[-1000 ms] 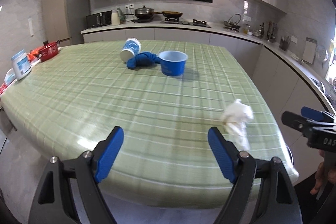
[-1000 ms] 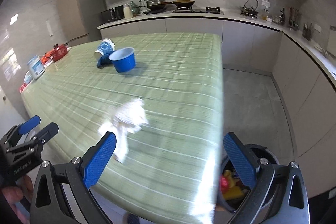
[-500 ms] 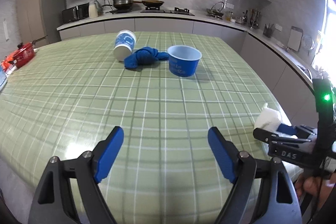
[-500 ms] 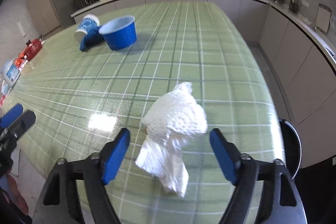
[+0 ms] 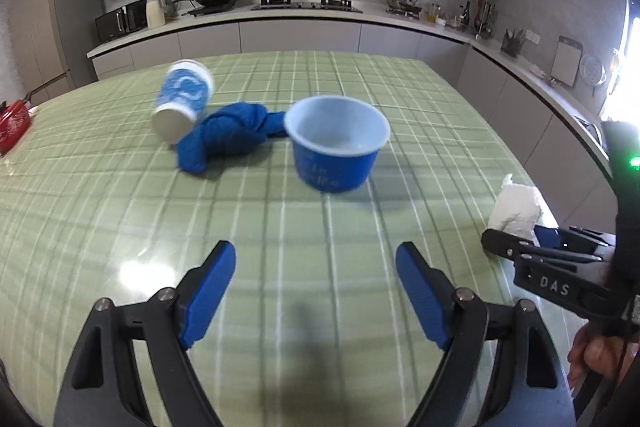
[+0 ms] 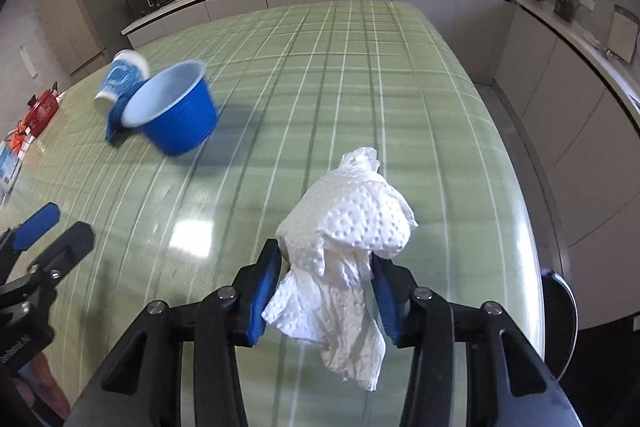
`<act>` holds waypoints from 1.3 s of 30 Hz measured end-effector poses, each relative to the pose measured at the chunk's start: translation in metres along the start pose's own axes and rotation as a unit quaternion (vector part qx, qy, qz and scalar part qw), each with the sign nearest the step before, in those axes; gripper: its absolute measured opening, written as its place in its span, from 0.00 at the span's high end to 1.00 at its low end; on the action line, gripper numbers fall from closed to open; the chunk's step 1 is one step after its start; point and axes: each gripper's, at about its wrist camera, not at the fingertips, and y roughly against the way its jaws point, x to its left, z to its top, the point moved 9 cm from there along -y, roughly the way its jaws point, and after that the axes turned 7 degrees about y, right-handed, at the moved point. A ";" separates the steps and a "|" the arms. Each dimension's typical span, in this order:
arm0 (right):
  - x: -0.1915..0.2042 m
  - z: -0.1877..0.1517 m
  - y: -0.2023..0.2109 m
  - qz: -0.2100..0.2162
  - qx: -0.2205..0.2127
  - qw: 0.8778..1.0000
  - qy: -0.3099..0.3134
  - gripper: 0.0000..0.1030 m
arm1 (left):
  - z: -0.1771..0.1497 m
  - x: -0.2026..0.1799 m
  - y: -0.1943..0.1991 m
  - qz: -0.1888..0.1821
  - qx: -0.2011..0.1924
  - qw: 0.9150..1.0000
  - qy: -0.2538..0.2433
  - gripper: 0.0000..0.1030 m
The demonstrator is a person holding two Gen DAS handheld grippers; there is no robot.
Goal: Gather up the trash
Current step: 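Grasp the white tissue with the right tool while the left tool grasps the blue cup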
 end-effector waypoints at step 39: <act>-0.051 0.068 0.007 0.031 -0.038 0.999 0.002 0.67 | 0.032 -0.068 0.006 -0.006 -0.030 0.999 -0.011 0.27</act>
